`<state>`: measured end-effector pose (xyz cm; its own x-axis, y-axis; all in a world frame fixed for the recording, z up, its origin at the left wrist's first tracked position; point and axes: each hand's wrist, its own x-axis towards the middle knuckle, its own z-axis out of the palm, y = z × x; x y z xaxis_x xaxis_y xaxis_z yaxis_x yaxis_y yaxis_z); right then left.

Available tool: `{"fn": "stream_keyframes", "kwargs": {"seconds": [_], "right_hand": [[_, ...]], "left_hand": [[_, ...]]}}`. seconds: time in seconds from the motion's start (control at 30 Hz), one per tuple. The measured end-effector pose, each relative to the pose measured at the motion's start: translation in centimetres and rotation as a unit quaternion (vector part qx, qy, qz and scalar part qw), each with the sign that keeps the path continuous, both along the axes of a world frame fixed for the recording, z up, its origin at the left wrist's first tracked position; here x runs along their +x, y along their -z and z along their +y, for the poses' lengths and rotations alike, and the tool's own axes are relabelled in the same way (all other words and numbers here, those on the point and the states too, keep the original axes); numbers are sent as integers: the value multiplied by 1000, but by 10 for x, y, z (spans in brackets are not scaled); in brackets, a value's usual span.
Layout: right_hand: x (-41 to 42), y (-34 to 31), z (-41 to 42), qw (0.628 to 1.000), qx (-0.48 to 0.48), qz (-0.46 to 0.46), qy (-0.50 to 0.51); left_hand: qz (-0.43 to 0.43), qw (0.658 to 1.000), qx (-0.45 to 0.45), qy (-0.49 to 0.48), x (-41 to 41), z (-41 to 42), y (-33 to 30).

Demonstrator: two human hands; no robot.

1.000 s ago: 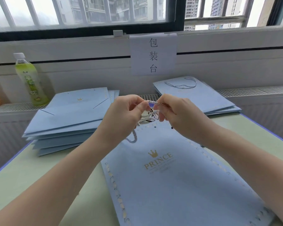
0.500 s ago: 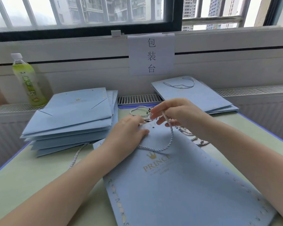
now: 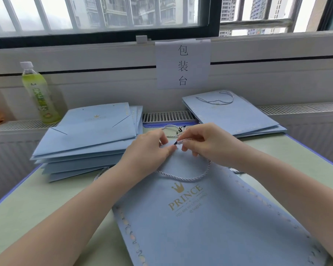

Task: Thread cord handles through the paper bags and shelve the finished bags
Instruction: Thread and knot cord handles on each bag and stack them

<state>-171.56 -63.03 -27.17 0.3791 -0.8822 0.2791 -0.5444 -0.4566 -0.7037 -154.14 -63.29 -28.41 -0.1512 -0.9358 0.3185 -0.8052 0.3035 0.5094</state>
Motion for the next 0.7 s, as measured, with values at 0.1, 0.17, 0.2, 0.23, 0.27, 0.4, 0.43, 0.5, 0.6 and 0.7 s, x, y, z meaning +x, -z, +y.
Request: {"fn": "stream_keyframes", "kwargs": {"seconds": [0.1,0.17,0.2,0.23,0.27,0.4,0.43,0.5,0.6,0.7], "right_hand": [[3,4,1,1000,-30,8,5],[5,7,1,998,-56,13,17],[7,8,2,997,-68,21,23],[7,9,2,996,-78,31,29],[8,10,3,995,-85,41,35],[4,7,2,988,-109,80,70],[2,6,1,987,-106,91,73],[-1,4,1,987,-101,100,72],[1,4,5,986,-118,101,66],[6,2,9,973,-178,143,41]], "left_hand": [[17,1000,6,12,-2,-2,0],[30,999,6,25,-3,-2,1],[32,999,4,32,-4,-1,1],[31,999,1,37,-4,-1,1],[32,999,-2,40,-4,0,1],[49,998,-3,39,-3,2,-2],[51,998,-3,37,-3,2,-2],[51,998,-1,32,-4,1,-3],[73,996,19,36,-3,0,-4],[98,994,40,41,-3,2,-8]]}}
